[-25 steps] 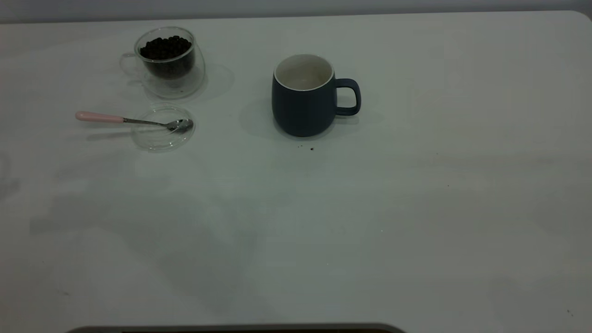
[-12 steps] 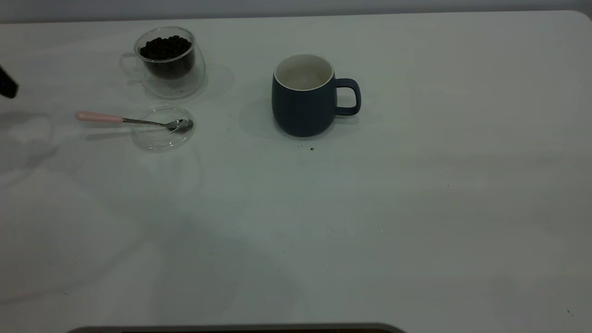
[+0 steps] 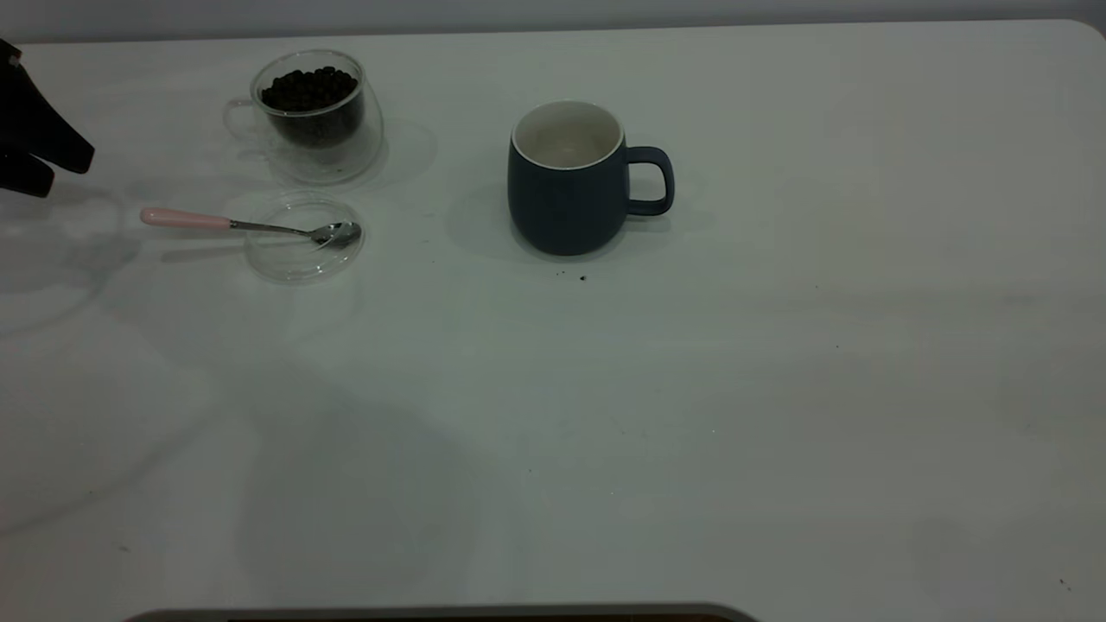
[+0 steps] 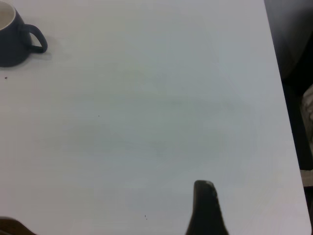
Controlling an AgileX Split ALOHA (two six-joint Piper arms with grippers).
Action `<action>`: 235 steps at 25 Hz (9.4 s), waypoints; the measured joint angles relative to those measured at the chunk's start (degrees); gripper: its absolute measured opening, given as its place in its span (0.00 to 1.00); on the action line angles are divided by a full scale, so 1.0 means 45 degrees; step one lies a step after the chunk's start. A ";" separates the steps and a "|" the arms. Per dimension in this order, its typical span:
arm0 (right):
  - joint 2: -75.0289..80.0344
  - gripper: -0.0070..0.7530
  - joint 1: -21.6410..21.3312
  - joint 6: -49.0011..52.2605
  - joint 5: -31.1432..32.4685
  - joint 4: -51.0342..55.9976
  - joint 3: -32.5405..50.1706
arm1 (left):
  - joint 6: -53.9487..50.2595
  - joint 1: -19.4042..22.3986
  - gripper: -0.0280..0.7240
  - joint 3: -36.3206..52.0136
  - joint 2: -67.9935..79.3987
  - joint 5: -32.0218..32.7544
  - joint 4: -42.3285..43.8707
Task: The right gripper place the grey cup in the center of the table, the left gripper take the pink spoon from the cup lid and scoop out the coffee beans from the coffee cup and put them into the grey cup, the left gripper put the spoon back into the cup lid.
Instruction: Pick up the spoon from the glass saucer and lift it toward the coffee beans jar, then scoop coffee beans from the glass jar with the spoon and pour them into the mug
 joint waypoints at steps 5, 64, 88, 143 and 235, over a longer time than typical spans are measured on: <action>0.0000 0.76 0.0000 0.0000 0.0000 0.0000 0.0000 | 0.0047 0.0000 0.91 -0.0016 0.0353 0.0038 -0.0280; 0.0000 0.76 0.0000 0.0000 0.0000 0.0000 0.0000 | 0.4638 -0.0160 0.82 -0.0108 0.3072 0.2008 -0.5446; 0.0000 0.76 0.0000 0.0000 0.0000 0.0000 0.0000 | 0.4782 -0.0539 0.36 -0.0108 0.3219 0.1817 -0.5562; 0.0000 0.76 0.0000 0.0000 0.0000 0.0000 0.0000 | 0.4858 -0.1166 0.19 -0.1778 0.2011 0.1306 -0.6636; 0.0000 0.76 0.0000 0.0000 0.0000 0.0000 0.0000 | 0.1442 -0.4333 0.19 -0.1782 0.2559 0.4198 -0.7858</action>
